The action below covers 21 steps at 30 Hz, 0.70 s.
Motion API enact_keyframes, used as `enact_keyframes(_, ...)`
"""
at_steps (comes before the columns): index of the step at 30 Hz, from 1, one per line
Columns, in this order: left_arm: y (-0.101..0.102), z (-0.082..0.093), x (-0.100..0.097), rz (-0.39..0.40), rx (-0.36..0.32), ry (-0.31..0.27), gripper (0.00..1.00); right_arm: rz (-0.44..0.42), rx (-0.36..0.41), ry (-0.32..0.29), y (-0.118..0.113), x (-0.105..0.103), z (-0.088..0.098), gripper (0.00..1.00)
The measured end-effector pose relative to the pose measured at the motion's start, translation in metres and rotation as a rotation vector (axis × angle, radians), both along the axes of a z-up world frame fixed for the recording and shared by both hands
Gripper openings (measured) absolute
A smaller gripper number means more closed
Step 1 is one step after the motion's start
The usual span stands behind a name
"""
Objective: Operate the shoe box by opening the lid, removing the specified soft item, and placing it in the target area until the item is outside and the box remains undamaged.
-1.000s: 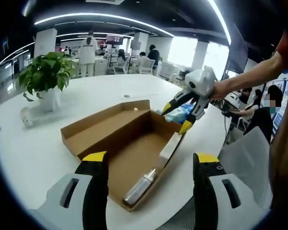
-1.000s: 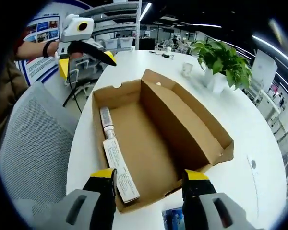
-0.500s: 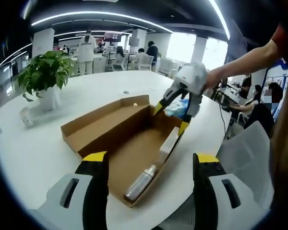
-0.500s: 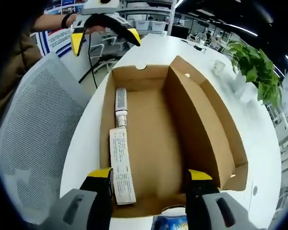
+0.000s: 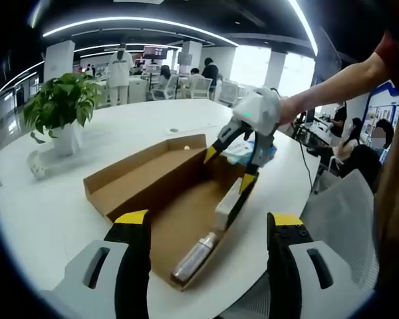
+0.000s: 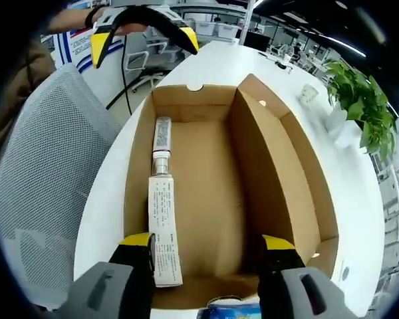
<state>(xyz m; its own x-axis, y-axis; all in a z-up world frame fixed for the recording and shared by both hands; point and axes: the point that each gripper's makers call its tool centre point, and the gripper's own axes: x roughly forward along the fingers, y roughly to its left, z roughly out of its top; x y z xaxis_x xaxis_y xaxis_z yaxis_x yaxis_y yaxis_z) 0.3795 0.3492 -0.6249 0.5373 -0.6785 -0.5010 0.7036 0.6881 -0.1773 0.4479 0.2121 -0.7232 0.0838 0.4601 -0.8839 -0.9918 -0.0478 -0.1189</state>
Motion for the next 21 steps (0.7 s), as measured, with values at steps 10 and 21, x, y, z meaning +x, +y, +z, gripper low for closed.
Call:
enact_keyframes(10, 0.002, 0.003, 0.001, 0.002, -0.005, -0.007, 0.71, 0.031, 0.011, 0.085, 0.010, -0.021, -0.002, 0.55)
enact_keyframes(21, 0.005, 0.007, 0.002, 0.011, -0.008, -0.014, 0.71, 0.093, -0.035, 0.097, 0.015, -0.022, -0.009, 0.53)
